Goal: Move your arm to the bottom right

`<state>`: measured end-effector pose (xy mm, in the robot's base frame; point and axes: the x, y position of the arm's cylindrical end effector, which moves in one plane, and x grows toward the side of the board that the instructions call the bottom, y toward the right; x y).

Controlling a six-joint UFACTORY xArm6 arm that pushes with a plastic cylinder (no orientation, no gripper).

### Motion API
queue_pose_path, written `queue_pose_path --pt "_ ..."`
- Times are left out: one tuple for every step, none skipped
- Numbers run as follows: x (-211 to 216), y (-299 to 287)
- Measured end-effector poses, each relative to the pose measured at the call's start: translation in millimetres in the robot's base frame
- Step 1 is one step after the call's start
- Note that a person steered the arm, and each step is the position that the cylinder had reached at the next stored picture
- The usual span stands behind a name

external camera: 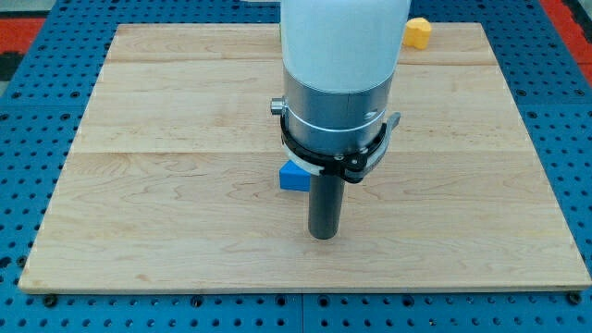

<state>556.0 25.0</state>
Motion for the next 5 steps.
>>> queue_pose_path --pt "0.0 1.0" --pt "0.0 6.7" --pt "0.0 14.6" --pt "0.0 23.7" --pt "0.0 33.1"
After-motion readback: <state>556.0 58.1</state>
